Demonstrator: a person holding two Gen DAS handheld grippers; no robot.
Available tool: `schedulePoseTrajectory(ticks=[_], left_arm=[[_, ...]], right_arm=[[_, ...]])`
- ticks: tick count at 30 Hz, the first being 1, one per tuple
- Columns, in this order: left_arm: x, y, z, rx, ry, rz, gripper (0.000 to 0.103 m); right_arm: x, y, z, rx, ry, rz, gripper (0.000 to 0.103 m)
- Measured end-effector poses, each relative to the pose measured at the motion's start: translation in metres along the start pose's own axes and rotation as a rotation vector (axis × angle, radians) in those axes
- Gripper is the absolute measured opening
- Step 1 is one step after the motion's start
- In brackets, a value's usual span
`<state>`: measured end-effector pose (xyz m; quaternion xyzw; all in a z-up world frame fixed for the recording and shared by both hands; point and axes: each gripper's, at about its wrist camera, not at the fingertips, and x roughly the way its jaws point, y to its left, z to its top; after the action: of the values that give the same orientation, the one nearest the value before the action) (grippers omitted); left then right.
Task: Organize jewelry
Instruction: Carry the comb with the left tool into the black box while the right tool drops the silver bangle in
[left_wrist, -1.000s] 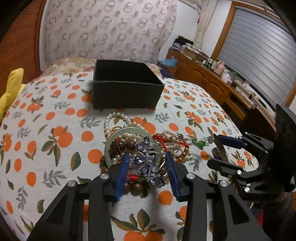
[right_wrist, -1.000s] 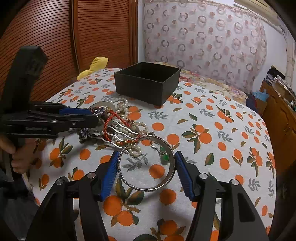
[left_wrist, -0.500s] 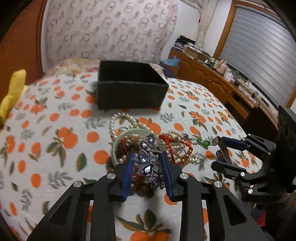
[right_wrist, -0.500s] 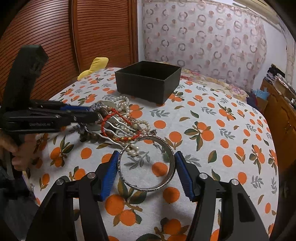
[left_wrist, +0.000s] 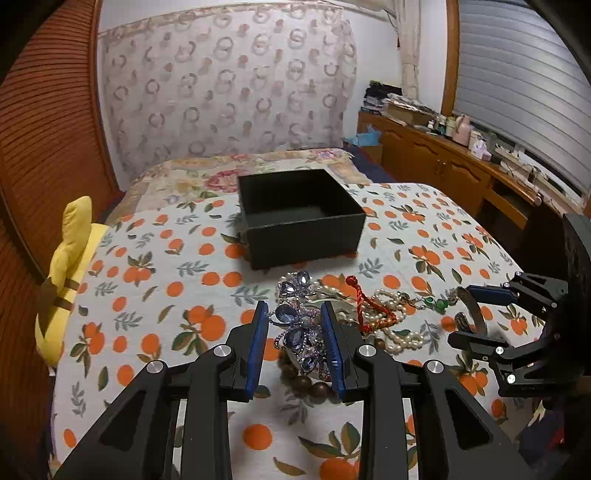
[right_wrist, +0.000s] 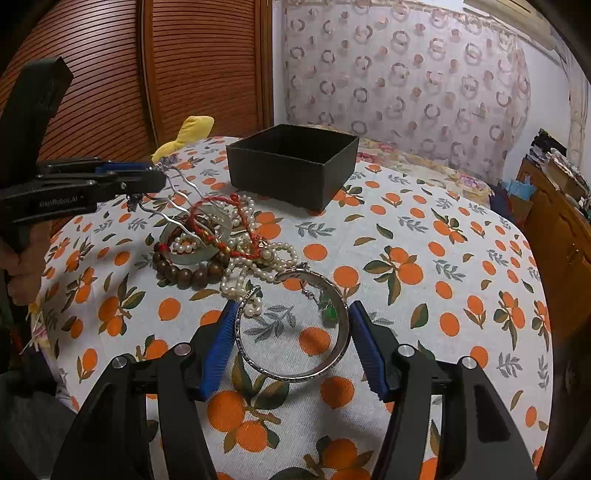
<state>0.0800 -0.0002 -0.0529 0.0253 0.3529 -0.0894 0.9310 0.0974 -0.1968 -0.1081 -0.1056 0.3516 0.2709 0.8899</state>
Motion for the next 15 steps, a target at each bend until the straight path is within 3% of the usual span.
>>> schedulePoseTrajectory(ticks=[6,15], left_arm=[[-0.012,0.003,0.004,0.052,-0.012,0.085,0.027],[-0.017,0.029,0.006,0.000,-0.015,0.108,0.027]], right_arm=[[-0.001,-0.001,0.003,-0.002,-0.003,-0.004,0.063],[0.003,0.003,0.007,-0.011,-0.001,0.000,0.063]])
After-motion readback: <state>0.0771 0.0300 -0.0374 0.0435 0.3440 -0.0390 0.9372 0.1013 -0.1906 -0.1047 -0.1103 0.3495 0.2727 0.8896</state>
